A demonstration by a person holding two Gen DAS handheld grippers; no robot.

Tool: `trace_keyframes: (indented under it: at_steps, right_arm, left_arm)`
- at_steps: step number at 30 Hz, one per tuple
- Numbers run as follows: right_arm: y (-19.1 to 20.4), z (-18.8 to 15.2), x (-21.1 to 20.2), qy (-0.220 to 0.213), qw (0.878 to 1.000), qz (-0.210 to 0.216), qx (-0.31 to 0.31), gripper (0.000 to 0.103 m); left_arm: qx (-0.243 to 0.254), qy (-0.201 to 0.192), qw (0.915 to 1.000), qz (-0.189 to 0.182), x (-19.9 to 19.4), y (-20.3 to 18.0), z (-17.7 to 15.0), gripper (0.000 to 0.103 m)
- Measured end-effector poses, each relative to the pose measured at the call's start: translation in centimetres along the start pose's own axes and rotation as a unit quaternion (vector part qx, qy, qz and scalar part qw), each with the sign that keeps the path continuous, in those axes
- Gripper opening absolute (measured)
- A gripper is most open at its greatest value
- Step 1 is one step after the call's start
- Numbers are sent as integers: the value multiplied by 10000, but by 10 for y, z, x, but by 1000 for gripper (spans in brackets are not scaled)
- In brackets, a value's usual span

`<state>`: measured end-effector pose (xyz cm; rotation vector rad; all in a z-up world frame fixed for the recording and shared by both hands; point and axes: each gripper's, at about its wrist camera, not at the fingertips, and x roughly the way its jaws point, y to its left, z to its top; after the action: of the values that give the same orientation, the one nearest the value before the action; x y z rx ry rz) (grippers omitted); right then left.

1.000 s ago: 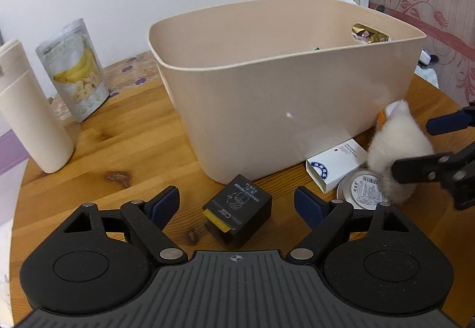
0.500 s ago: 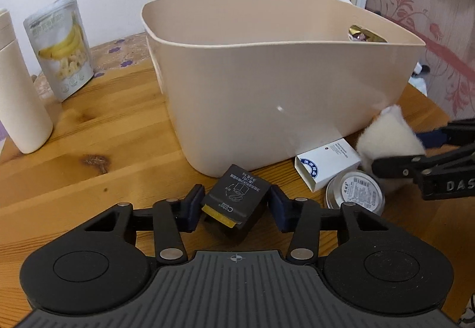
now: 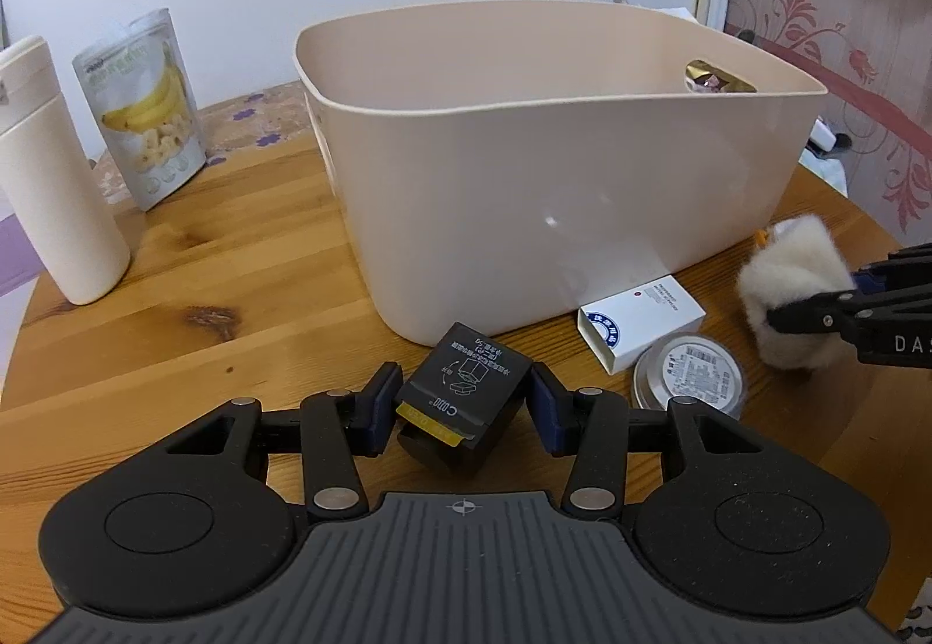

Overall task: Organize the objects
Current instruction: 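Grasp the white plush toy with the right tool while the left grasps the black box, then lift both items over the bin and open both tools to release them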

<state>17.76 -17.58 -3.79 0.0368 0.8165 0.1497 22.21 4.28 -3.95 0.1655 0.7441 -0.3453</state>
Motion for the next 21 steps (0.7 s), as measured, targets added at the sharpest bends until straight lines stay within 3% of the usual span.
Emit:
trace_keyframes:
  at_steps: [8, 21]
  right_arm:
    - [-11, -8, -14, 10, 10000, -48, 52, 23]
    - [-12, -8, -52, -346, 9994, -38, 86, 23]
  left_arm:
    - [-1, -125, 9999, 6, -16, -5, -4, 48]
    - [88, -569, 9983, 66, -57, -10, 4, 48]
